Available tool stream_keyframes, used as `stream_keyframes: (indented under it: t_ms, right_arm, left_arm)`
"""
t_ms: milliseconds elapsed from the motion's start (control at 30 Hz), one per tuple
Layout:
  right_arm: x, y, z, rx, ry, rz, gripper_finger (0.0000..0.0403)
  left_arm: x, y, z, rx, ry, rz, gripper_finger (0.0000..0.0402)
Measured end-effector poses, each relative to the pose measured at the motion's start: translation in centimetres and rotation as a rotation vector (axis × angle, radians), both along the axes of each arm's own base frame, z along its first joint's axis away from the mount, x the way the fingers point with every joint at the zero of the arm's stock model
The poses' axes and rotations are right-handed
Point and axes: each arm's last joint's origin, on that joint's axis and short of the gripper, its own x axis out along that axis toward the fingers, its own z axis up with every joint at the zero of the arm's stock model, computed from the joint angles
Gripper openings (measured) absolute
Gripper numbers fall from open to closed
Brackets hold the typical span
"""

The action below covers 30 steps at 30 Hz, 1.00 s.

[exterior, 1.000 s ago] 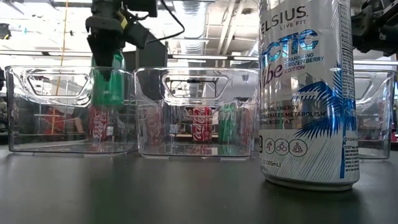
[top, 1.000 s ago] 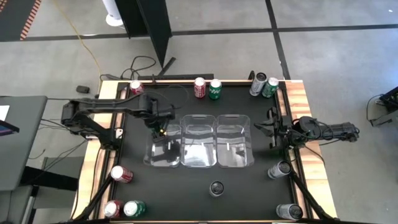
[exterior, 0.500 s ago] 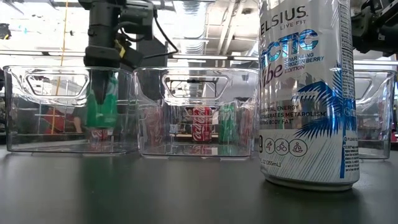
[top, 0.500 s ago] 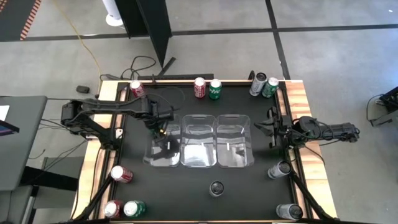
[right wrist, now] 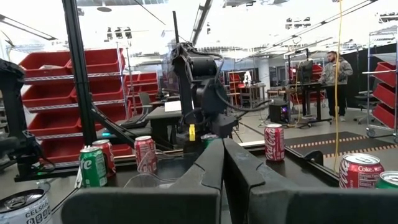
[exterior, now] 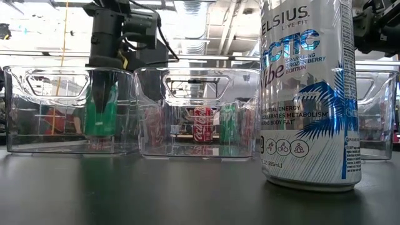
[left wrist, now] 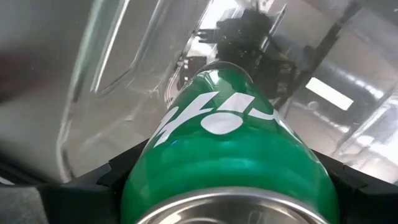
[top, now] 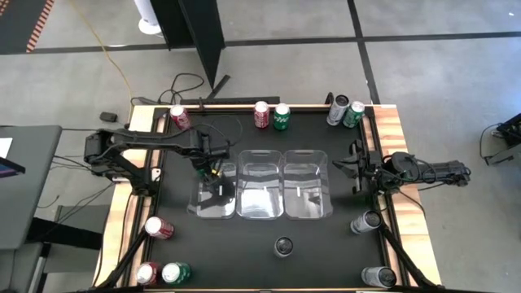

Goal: Sort soda cans
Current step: Put the top left green soda can into the left transparent bin

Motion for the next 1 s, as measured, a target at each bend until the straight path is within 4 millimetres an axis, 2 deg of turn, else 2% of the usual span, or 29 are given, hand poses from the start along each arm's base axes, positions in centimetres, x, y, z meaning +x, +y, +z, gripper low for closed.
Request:
stream_keyframes:
  t_ms: [200,433,833,1000]
  right_arm:
    - [0.0,0.0,0.0,0.0,0.001,0.0,0.0029]
    - [0.0,0.0,0.0,0.0,0.001,0.0,0.0029]
    - [0.0,0.0,0.0,0.0,0.005,0.0,0.0029]
    - [0.0,0.0,-0.1,-0.001,0.01,0.0,0.0029]
  left_arm:
    - [0.9,0.2,-1.2,-0.001,0.039,-0.037,0.03]
    - [0.9,0.3,-1.2,0.001,0.036,-0.049,0.0301]
    - [0.8,0.3,-1.3,-0.003,0.05,-0.062,0.0325]
    - [0.7,0.3,-1.3,-0.002,0.056,-0.061,0.035]
